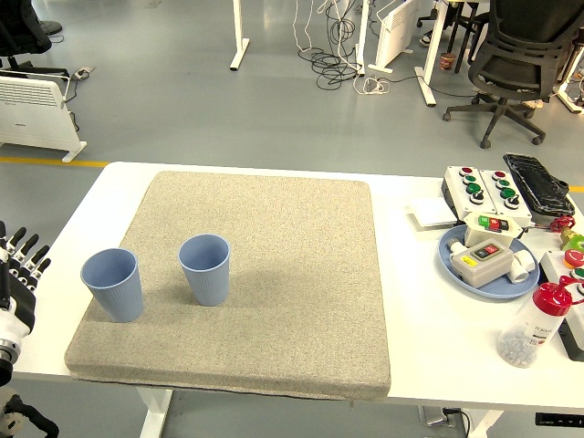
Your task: Push cup pick cup insert cup
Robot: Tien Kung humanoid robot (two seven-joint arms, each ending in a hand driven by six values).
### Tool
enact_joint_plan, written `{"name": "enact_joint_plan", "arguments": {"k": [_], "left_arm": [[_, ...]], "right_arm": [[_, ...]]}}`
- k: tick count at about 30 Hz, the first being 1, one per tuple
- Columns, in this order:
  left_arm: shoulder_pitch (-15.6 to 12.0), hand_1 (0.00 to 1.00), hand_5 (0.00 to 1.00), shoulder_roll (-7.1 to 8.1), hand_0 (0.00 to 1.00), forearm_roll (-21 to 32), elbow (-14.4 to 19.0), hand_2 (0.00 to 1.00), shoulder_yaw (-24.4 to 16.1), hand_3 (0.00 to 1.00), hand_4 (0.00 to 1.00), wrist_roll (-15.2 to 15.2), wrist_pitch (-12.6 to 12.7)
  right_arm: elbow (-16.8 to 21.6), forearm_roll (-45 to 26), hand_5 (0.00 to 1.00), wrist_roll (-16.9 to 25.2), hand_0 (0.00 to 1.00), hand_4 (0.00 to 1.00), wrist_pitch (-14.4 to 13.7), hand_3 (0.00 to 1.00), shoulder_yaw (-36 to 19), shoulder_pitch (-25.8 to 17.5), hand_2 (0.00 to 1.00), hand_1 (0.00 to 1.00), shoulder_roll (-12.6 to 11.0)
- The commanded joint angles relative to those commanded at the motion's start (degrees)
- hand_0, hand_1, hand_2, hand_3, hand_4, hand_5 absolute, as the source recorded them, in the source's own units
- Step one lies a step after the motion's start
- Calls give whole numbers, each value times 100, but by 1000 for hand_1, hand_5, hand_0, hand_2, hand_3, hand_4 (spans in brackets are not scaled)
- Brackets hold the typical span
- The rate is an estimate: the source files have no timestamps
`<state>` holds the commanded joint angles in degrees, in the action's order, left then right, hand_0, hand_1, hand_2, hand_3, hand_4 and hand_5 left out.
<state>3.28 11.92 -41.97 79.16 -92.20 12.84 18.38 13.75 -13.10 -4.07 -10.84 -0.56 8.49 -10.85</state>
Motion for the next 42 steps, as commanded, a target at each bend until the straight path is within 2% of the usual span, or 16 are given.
{"name": "enact_joint_plan", "arguments": {"k": [1,2,3,5,6,7,11,12,14,20,24,30,35,36,41,42], "left_arm": [[-5,648,998,2,583,28,8,635,-4,630,650,36,37],[-20,648,998,6,583,132,33,635,-15,630,650,169,197],[-85,648,998,29,583,429,197,635,-95,630,650,545,538],[-150,648,998,79,583,676,387,635,-156,630,650,858,678],[-185,419,998,114,332,772,469,417,-177,419,556,923,688],[-209,419,998,135,332,818,511,417,-189,419,556,929,682],[-376,419,998,188,332,736,551,417,-205,419,556,769,464],[-426,325,998,192,245,706,554,336,-190,346,506,768,422],[-529,325,998,199,245,671,570,336,-153,346,506,801,361],[-1145,326,998,413,242,-151,865,337,283,340,521,1163,-124],[-1362,318,998,498,220,-503,987,329,518,324,541,1374,-163],[-1413,321,998,598,230,-864,903,331,1142,329,547,1433,-282],[-1256,321,998,552,230,-989,595,331,1484,329,547,1417,-351],[-1235,337,998,558,266,-1000,543,340,1550,338,550,1411,-368],[-1126,337,998,569,266,-1217,268,340,1816,338,550,1401,-428],[-1108,355,998,567,336,-1240,236,355,1838,351,553,1401,-432]], "right_arm": [[0,0,504,0,754,101,0,588,0,0,733,702,0],[0,-1,504,2,754,101,0,588,1,2,733,702,0],[-1,-21,504,9,754,101,2,588,3,0,733,702,2],[-3,-15,504,5,754,101,1,588,0,0,733,702,2],[-2,-4,503,3,753,102,2,588,-1,2,732,703,0],[-1,1,503,1,753,102,2,588,0,4,732,703,-2],[-1,28,503,-11,753,102,-4,588,-11,2,732,703,-1],[-1,37,502,-14,754,102,-5,588,-15,1,730,702,0],[-1,52,502,-21,754,102,-7,588,-26,1,730,702,1],[1,128,502,-44,753,102,-16,587,-63,4,730,702,11],[2,155,502,-52,753,101,-17,586,-74,2,728,702,14],[8,264,501,-75,753,101,-21,585,-112,7,727,702,21],[11,286,501,-82,753,101,-24,585,-124,14,727,702,27],[13,298,502,-84,753,100,-25,585,-125,16,726,701,26],[16,249,502,-68,753,100,-24,585,-94,16,726,701,26],[17,250,501,-67,752,101,-24,585,-93,16,724,702,26]]}}
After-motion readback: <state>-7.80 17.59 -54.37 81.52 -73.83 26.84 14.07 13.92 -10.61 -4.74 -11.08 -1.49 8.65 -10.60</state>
